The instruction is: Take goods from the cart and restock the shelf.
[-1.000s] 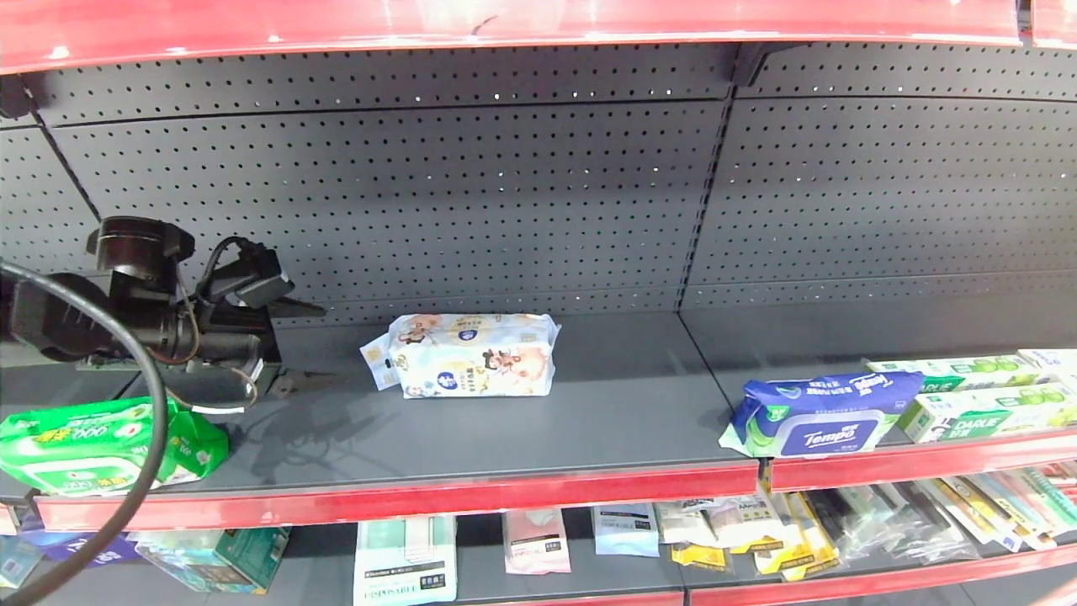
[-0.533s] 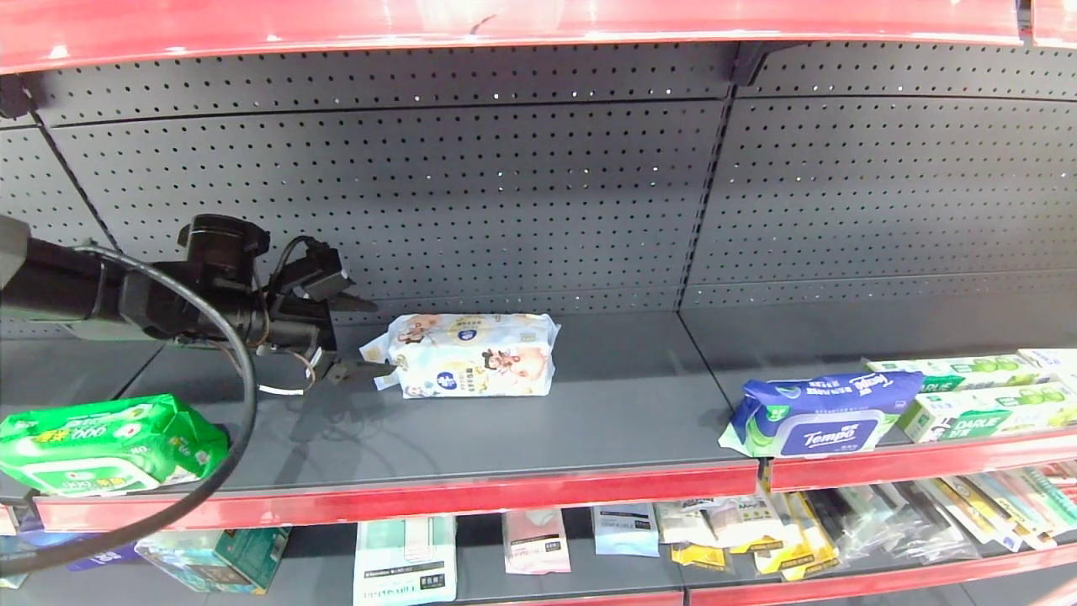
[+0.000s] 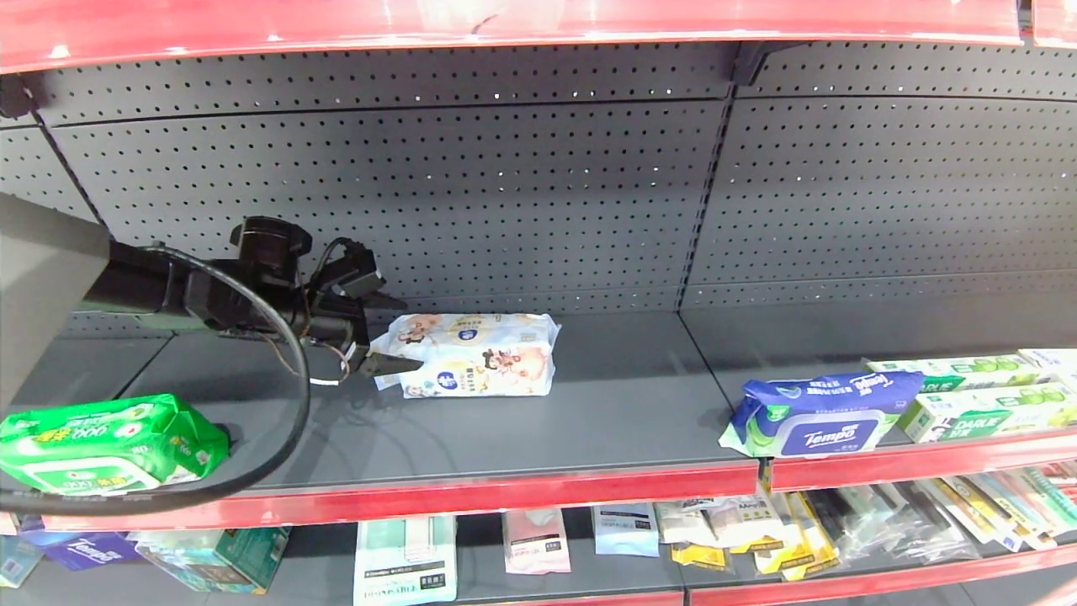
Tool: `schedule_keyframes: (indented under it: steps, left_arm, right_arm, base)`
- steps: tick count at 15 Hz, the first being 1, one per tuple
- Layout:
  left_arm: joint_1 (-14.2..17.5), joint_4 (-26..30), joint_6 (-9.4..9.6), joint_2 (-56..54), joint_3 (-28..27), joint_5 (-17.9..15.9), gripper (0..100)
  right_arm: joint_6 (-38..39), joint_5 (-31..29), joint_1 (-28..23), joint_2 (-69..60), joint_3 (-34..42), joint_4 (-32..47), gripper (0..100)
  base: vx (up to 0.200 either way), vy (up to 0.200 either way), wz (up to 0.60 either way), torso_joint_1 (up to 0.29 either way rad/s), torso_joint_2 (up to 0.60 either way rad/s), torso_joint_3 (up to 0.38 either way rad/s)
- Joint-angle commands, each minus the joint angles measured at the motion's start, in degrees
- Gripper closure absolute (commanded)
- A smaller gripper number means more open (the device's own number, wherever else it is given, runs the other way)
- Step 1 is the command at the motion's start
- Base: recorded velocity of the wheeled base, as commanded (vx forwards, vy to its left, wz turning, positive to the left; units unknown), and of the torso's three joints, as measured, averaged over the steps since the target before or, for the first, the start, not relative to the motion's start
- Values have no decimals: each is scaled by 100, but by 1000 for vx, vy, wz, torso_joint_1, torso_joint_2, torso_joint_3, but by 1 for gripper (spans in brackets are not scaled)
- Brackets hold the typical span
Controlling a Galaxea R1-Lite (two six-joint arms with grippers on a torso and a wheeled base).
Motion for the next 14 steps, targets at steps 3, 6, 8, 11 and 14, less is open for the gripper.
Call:
schedule_keyframes:
  steps: [3, 6, 8, 11, 14]
  left_arm:
    - [-128, 6, -2, 331, -245, -7, 0]
    - [-260, 15, -20, 516, -465, -7, 0]
    - [-322, 120, -29, 586, -579, -24, 0]
    - [-366, 270, -38, 603, -685, -59, 0]
    - [-374, 322, -38, 647, -711, -68, 0]
  right_arm:
    - [-4, 0, 0, 6, -4, -1, 100]
    - [-4, 0, 0, 15, -4, -1, 100]
    - [-4, 0, 0, 15, 5, -1, 100]
    - [-4, 0, 0, 15, 5, -1, 100]
    - [-4, 0, 0, 6, 49, -1, 100]
  base:
    - [0, 0, 0, 0, 0, 0]
    - [0, 0, 0, 0, 0, 0]
    - [0, 0, 0, 0, 0, 0]
    - [0, 0, 0, 0, 0, 0]
    - [0, 0, 0, 0, 0, 0]
